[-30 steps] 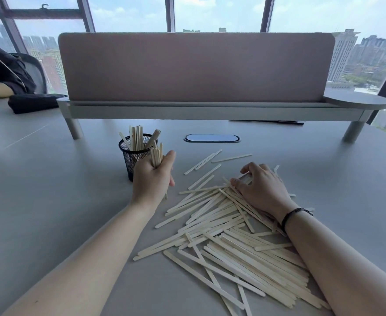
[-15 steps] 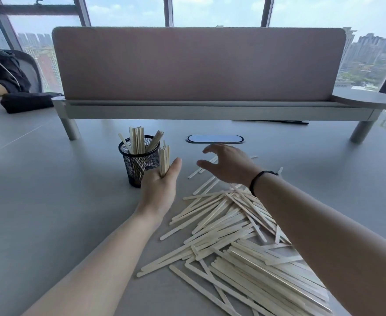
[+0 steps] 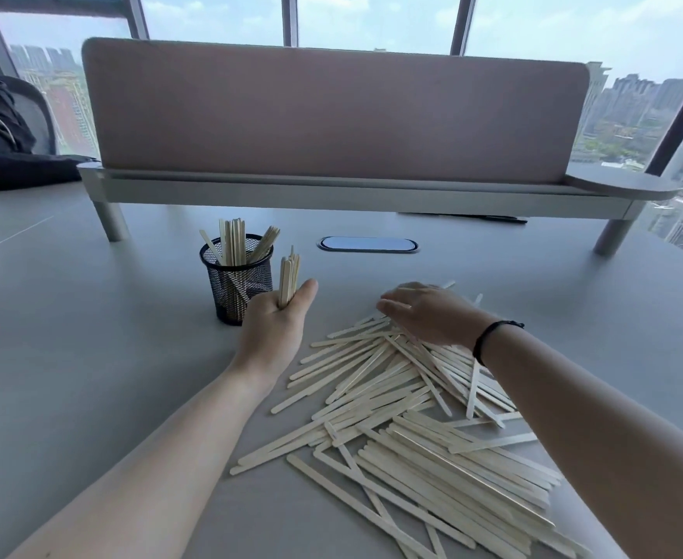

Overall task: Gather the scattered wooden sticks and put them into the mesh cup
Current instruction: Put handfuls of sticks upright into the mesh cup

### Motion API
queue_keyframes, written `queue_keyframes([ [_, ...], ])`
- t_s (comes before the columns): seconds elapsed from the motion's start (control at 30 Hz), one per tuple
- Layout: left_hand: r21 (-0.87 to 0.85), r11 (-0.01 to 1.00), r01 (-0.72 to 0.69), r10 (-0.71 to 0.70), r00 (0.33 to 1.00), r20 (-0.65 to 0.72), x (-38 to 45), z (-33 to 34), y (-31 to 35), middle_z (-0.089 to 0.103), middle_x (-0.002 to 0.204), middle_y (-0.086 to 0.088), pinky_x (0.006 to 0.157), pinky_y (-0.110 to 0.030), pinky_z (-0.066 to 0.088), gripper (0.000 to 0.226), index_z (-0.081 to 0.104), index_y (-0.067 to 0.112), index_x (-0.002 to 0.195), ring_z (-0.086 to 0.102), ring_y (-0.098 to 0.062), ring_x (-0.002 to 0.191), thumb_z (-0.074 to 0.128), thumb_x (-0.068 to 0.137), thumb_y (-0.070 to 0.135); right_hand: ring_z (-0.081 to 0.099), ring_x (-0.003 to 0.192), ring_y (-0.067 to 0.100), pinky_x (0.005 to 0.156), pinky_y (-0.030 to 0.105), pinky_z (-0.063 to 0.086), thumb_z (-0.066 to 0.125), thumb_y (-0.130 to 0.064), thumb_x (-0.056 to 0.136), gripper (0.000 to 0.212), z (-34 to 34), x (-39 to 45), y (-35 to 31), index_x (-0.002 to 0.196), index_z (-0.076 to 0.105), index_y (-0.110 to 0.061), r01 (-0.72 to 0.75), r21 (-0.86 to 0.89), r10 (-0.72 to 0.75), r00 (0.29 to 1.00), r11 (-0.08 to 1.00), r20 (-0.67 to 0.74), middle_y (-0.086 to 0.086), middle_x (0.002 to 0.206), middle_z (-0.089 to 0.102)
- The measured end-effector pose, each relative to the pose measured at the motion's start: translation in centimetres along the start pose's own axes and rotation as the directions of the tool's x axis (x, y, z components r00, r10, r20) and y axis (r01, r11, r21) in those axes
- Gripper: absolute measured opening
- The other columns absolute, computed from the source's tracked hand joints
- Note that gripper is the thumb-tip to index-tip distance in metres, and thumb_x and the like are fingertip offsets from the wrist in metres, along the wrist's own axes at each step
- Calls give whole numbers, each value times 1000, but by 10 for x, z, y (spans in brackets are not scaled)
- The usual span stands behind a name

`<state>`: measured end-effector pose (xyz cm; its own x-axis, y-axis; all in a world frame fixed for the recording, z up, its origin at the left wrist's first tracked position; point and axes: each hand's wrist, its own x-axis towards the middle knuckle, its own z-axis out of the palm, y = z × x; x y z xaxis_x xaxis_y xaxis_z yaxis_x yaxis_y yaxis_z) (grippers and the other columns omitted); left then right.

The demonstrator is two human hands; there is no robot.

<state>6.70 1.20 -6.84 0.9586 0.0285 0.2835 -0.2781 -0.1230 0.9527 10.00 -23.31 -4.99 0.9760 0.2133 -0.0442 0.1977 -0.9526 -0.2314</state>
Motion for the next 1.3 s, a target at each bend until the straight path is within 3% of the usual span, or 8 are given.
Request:
queue_keyframes([
  [0.13, 49, 999, -10, 9, 1000, 29, -5, -1, 5, 20, 49, -5, 49, -44, 19, 57, 23, 24, 50, 18, -19, 44, 60, 86, 49, 37, 140, 22, 113, 46, 29, 19, -74, 93, 62, -1, -53, -8, 139, 49, -45, -49, -50, 47, 998, 998, -43, -7, 150, 45],
  [0.27, 115, 992, -59, 51, 997, 65, -13, 1, 9, 23, 46, -1, 50, -30, 17, 58, 24, 22, 49, 19, -16, 40, 60, 89, 45, 37, 136, 22, 110, 44, 28, 20, -77, 90, 61, 2, -93, -13, 135, 49, -49, -79, -23, 78, 995, 997, -62, -7, 145, 45],
  [0.37, 207, 966, -156, 136, 985, 109, -21, 4, 15, 25, 47, -3, 50, -30, 19, 63, 25, 12, 49, 23, -16, 43, 61, 95, 37, 37, 135, 23, 111, 46, 26, 25, -74, 94, 54, 7, -113, -9, 137, 46, -49, -62, -72, 55, 994, 995, -95, -10, 145, 46],
  [0.53, 331, 896, -295, 240, 950, 198, -32, 3, 24, 25, 47, 0, 49, -31, 18, 61, 29, 18, 49, 24, -11, 43, 61, 99, 31, 35, 140, 22, 120, 52, 9, 20, -87, 80, 83, 12, -127, -3, 145, 41, -41, -40, -50, 33, 992, 998, -126, -10, 149, 45],
  [0.63, 374, 861, -345, 264, 931, 251, -33, 4, 22, 23, 47, 9, 50, -32, 18, 60, 28, 22, 51, 23, -8, 45, 61, 99, 32, 39, 138, 21, 121, 50, 13, 27, -92, 75, 91, 15, -123, -6, 147, 40, -38, -4, -54, -6, 983, 999, -186, -8, 144, 48],
  [0.87, 429, 807, -406, 289, 905, 312, -34, 6, 15, 22, 50, 7, 49, -31, 19, 63, 24, 14, 54, 23, -9, 46, 61, 98, 39, 50, 115, 21, 98, 38, 32, 44, -84, 78, 77, 19, -103, -13, 126, 60, -27, 3, -19, -8, 969, 1000, -247, -2, 121, 55],
  [1.07, 422, 820, -387, 290, 916, 277, -33, 6, 15, 24, 50, 6, 48, -32, 18, 62, 26, 13, 54, 24, -10, 46, 59, 98, 42, 57, 89, 23, 76, 35, 43, 52, -69, 88, 51, 18, -89, -13, 96, 56, -19, 30, 26, -22, 967, 999, -252, 1, 97, 62],
  [1.3, 461, 806, -373, 288, 926, 245, -28, 5, 10, 24, 51, 7, 49, -31, 19, 61, 26, 14, 56, 26, -9, 48, 57, 96, 47, 53, 71, 28, 61, 35, 38, 40, -65, 96, 55, 12, -76, -17, 83, 50, -12, 18, -131, -41, 984, 991, -172, 5, 81, 56],
])
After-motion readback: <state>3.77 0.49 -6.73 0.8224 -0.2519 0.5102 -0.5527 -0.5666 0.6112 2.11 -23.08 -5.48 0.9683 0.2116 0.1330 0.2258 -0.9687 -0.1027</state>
